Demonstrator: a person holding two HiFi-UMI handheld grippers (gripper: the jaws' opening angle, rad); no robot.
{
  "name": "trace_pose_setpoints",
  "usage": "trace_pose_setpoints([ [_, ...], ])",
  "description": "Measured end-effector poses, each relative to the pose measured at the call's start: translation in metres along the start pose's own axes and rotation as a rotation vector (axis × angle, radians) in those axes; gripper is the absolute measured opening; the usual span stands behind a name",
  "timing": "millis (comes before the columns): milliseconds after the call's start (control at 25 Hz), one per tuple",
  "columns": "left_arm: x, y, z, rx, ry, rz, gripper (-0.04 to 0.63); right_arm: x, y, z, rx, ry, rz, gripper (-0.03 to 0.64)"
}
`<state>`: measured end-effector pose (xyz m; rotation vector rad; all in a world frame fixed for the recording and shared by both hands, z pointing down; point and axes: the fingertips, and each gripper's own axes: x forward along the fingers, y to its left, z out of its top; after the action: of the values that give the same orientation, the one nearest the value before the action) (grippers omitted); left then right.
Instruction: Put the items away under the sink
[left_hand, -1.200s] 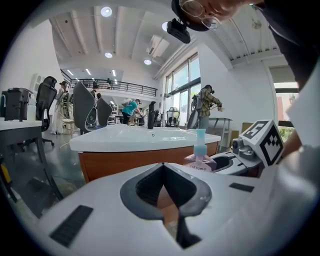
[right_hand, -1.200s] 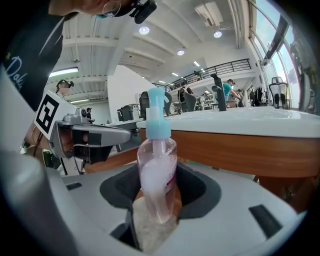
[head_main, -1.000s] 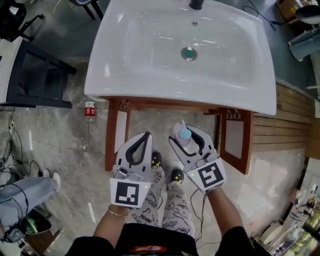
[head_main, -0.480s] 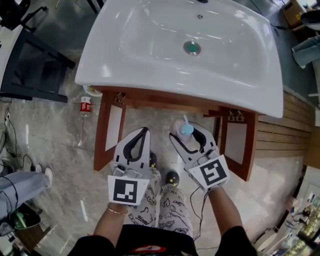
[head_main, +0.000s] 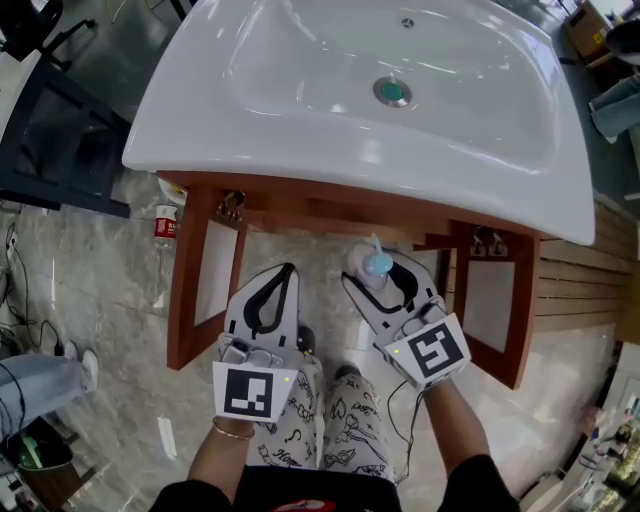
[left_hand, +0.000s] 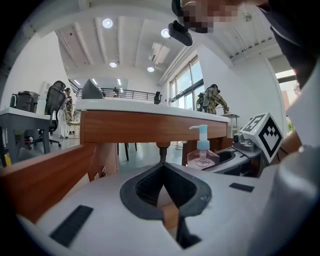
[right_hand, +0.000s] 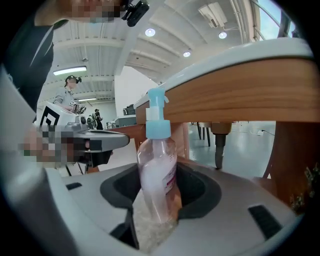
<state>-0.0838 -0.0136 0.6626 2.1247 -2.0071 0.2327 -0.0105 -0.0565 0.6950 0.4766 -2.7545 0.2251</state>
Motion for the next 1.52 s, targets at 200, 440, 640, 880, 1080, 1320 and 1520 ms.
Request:
trace_pose_setpoints([
  [200,0.018,0.005,-0.015,0.022,-0.029,-0.008,0.008,0.012,-0.011,-0.018,-0.026,-0.012,-0.007,0.213],
  [440,0.038,0.010,-0.032,0.029,-0.069,-0.022,0.008,0.028,-0.019,-0.030,-0.042,-0.055,0.028,0.213],
  [640,0.051,0.015,-0.050,0.012,-0.101,-0.039,0.008,0.040,-0.024,-0.040,-0.063,-0.085,0.054,0.213],
  [880,0.058,0.030,-0.062,0.053,-0.150,-0.066,0.008,0.055,-0.024,-0.047,-0.091,-0.121,0.087,0.213],
  [1080,0.061,0.043,-0.075,0.148,-0.200,-0.044,0.008,0.069,-0.027,-0.054,-0.083,-0.197,0.126,0.213],
  [1320,0.056,0.038,-0.092,0.124,-0.233,-0.040,0.008,0.070,-0.027,-0.058,-0.115,-0.232,0.135,0.213],
  [1520,0.046,0.036,-0.098,0.124,-0.245,-0.025,0.008,0.067,-0.025,-0.063,-0.120,-0.247,0.141,0.213],
])
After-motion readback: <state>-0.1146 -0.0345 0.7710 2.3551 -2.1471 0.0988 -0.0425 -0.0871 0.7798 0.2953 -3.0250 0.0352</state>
